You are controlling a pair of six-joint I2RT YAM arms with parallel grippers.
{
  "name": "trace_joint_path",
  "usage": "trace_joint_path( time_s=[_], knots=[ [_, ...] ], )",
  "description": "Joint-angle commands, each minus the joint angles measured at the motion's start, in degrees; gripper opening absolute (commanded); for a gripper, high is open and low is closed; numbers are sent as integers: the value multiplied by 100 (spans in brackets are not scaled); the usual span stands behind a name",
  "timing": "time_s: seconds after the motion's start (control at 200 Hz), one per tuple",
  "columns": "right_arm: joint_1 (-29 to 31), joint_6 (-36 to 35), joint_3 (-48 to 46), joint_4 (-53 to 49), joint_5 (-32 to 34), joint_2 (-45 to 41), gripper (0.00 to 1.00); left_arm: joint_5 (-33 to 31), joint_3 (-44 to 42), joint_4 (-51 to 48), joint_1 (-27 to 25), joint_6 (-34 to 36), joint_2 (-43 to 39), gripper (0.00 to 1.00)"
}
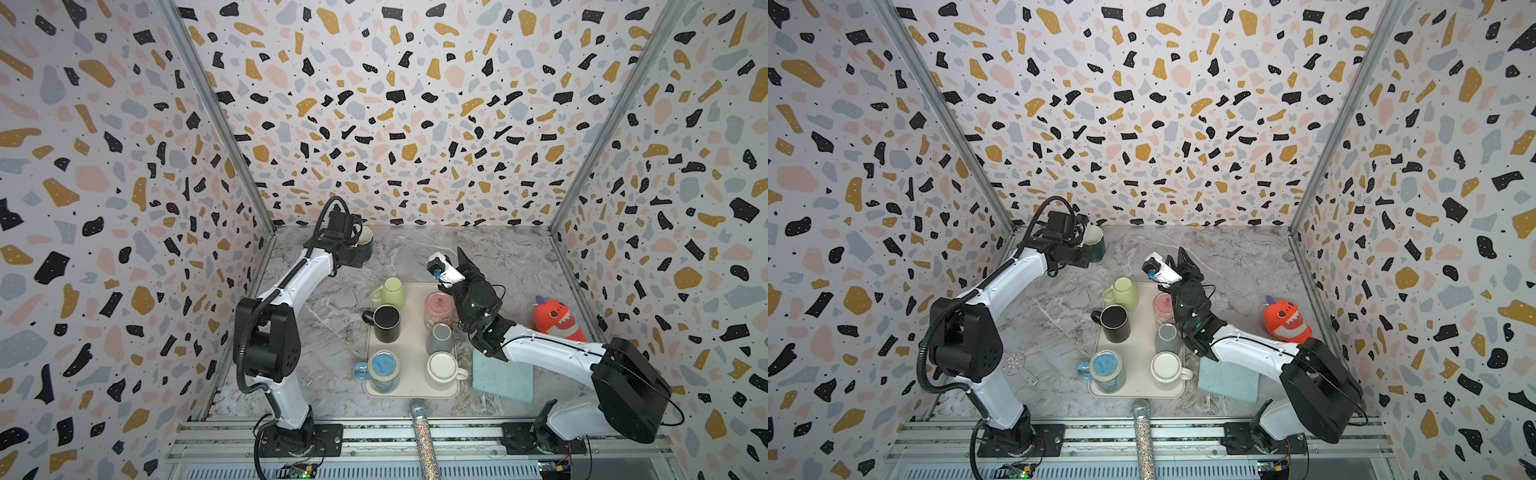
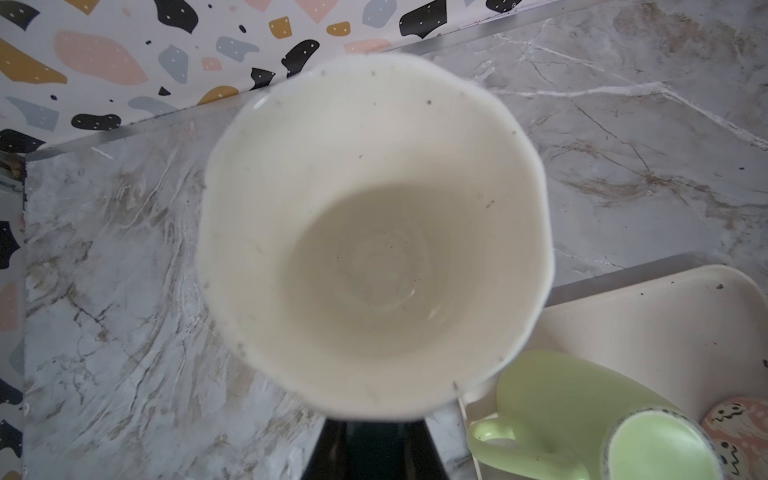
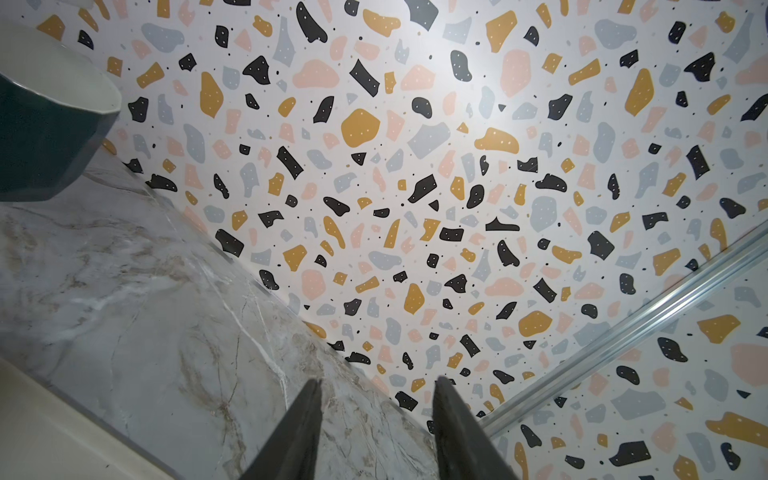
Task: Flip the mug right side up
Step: 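Lower the upright mug to the table with the left gripper while the right arm withdraws, then open the left gripper to release the upright mug on the table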
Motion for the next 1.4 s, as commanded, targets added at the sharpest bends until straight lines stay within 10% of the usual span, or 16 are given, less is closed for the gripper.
trace_joint_path(
  time_s=[0.0, 1.397],
  knots=[
    [-25, 607, -40, -311, 131, -376, 45, -370, -81, 899, 63, -257, -64, 0],
    [-544, 2200, -367, -1488, -833, -1201, 47, -345, -940, 1736, 473, -579, 417, 0]
  ],
)
